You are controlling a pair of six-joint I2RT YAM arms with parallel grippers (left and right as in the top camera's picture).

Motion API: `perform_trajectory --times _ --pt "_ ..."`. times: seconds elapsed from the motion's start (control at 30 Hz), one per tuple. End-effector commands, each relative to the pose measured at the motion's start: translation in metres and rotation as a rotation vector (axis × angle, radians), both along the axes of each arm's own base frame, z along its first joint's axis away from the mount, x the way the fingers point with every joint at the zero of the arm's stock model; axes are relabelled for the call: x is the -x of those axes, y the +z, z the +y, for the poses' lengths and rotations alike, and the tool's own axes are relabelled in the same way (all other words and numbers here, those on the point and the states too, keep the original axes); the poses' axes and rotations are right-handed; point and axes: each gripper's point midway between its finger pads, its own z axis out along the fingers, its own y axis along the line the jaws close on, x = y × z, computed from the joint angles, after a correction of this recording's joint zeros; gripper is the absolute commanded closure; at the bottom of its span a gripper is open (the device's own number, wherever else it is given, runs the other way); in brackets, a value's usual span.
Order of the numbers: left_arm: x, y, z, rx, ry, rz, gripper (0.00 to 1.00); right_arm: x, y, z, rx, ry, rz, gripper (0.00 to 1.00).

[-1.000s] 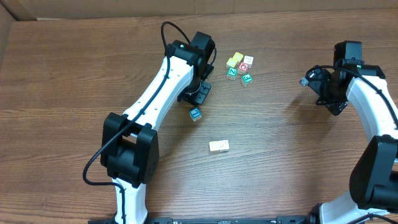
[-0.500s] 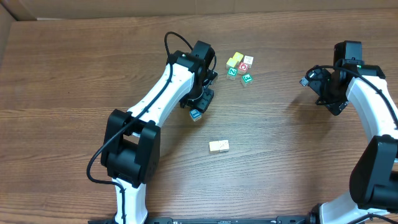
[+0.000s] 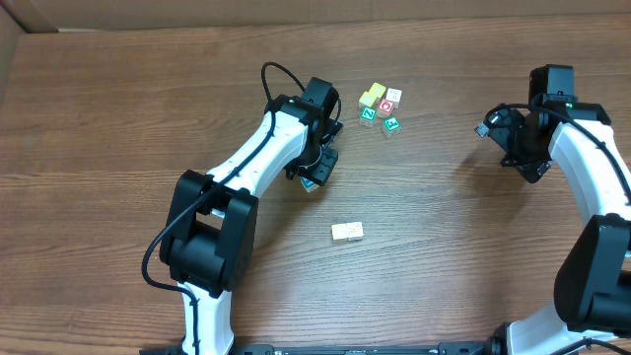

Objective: Flip 3 blocks

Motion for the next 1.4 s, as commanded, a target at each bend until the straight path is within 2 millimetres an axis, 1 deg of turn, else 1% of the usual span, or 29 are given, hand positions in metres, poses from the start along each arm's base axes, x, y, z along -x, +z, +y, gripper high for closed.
perform_trajectory --times 0.0,0.3,0.37,0.5,0.6,0.67,0.7,0.73,0.8,0.83,1.0,1.1,1.3,1.37 --pt "0.0 -0.002 0.001 0.006 0.006 0.006 0.48 -0.003 0.006 -0.001 0.009 0.006 -0.017 0.0" --pt "-0.001 -0.001 0.001 0.017 0.145 0.01 0.52 -0.003 0.005 -0.001 0.009 0.006 -0.016 0.0" --pt "-0.002 -0.001 0.001 0.018 0.148 0.008 0.53 -0.003 0.005 -0.001 0.009 0.006 -0.016 0.0" --pt "-0.003 -0.001 0.001 0.016 0.113 0.004 0.51 -0.003 0.005 -0.001 0.009 0.006 -0.017 0.0" --pt "0.0 -0.002 0.005 0.005 0.136 0.015 0.49 -0.003 0.005 -0.001 0.009 0.006 -0.017 0.0" --pt "0.002 -0.002 0.008 -0.006 0.183 0.025 0.57 -0.003 0.005 -0.001 0.009 0.006 -0.017 0.0" --pt "0.002 -0.002 0.011 -0.022 0.224 0.026 0.58 -0.003 0.005 -0.001 0.009 0.006 -0.017 0.0" --pt "0.002 -0.002 0.016 -0.042 0.285 0.021 0.56 -0.003 0.005 -0.001 0.009 0.006 -0.017 0.0" --pt "0.001 -0.002 0.02 -0.058 0.383 0.013 0.47 -0.003 0.005 -0.001 0.009 0.006 -0.016 0.0" --pt "0.001 -0.002 0.02 -0.054 0.429 0.015 0.46 -0.003 0.005 -0.001 0.009 0.006 -0.017 0.0" --pt "0.0 -0.002 0.02 -0.029 0.608 0.028 0.45 -0.003 0.005 -0.001 0.009 0.006 -0.017 0.0" --pt "0.002 -0.002 0.022 -0.027 0.704 0.037 0.5 -0.003 0.005 -0.001 0.009 0.006 -0.017 0.0" --pt "0.002 -0.002 0.021 -0.021 0.743 0.042 0.48 -0.003 0.005 -0.001 0.009 0.006 -0.017 0.0" --pt "0.004 -0.002 0.016 0.002 0.74 0.064 0.48 -0.003 0.005 -0.001 0.009 0.006 -0.017 0.0"
